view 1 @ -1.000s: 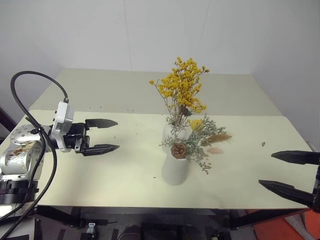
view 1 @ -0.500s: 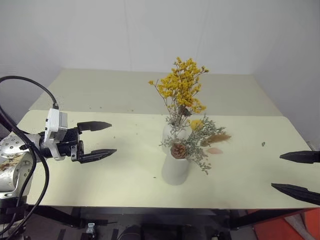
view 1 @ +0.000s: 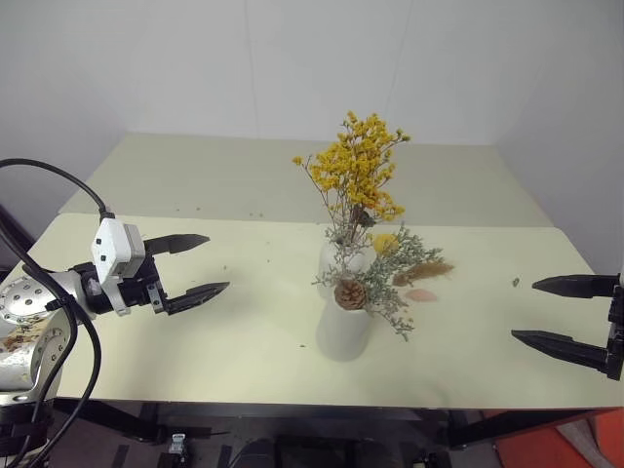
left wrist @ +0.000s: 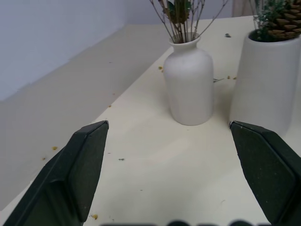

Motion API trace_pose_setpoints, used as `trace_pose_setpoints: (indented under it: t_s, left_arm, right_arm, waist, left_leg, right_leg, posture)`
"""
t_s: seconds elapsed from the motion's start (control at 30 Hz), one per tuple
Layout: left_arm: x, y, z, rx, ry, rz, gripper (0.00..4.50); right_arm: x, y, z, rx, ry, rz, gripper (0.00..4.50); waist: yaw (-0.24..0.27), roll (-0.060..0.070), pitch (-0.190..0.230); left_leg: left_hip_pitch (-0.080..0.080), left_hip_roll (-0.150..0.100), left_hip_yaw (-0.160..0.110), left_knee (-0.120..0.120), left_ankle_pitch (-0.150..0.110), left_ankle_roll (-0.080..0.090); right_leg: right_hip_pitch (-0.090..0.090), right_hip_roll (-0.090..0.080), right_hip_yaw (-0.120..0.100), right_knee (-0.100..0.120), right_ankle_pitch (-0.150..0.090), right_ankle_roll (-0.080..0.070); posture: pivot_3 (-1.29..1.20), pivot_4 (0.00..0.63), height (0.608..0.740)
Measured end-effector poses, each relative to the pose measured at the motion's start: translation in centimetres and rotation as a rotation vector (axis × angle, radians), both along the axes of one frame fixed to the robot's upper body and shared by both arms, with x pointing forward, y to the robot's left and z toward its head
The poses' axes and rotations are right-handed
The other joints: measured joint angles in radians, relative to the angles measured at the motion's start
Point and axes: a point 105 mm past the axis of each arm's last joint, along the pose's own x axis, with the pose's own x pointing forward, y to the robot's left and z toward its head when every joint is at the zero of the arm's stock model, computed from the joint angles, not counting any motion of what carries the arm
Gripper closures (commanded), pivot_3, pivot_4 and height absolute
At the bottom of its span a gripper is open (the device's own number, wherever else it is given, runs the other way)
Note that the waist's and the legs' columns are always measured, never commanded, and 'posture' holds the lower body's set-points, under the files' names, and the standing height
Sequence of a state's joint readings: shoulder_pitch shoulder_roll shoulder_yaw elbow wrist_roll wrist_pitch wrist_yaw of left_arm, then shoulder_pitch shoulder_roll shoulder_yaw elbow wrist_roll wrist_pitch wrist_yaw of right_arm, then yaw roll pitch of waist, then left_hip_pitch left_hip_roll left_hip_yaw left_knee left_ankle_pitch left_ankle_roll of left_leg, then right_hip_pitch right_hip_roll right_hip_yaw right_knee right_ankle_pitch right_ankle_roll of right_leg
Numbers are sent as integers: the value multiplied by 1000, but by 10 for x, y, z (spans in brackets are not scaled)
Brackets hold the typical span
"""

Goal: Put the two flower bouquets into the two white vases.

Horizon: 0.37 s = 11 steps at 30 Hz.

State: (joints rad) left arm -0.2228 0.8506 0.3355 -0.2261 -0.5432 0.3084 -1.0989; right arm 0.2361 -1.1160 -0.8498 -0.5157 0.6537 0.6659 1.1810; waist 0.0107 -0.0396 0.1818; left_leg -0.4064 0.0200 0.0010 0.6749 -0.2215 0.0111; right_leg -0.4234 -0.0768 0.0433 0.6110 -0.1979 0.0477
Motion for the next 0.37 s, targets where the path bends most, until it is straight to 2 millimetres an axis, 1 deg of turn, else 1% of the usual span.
trace_pose_setpoints:
  t_s: [0.13, 0.27, 0.37]
  left_arm:
    - [2, 1, 0, 4, -7, 15, 20]
    - [6, 3, 0, 20, -23, 27, 20]
    - [9, 1, 1, 21, -30, 20, 20]
  right_arm:
    - [3, 3, 5, -2, -36, 3, 0]
    - [0, 7, 1, 0, -27, 4, 0]
    - [-4, 6, 0, 1, -32, -7, 0]
  waist:
    - [-1, 0, 0]
    - [1, 0, 0]
    - [1, 0, 0]
  left_leg:
    - [0, 0, 0, 0, 0, 0]
    - [0, 0, 0, 0, 0, 0]
    - [0, 0, 0, 0, 0, 0]
  right_leg:
    - [0, 0, 0, 0, 0, 0]
    - [0, 0, 0, 0, 0, 0]
    - [0, 0, 0, 0, 0, 0]
  posture:
    - [0, 150, 740]
    - [0, 150, 740]
    - [0, 150, 740]
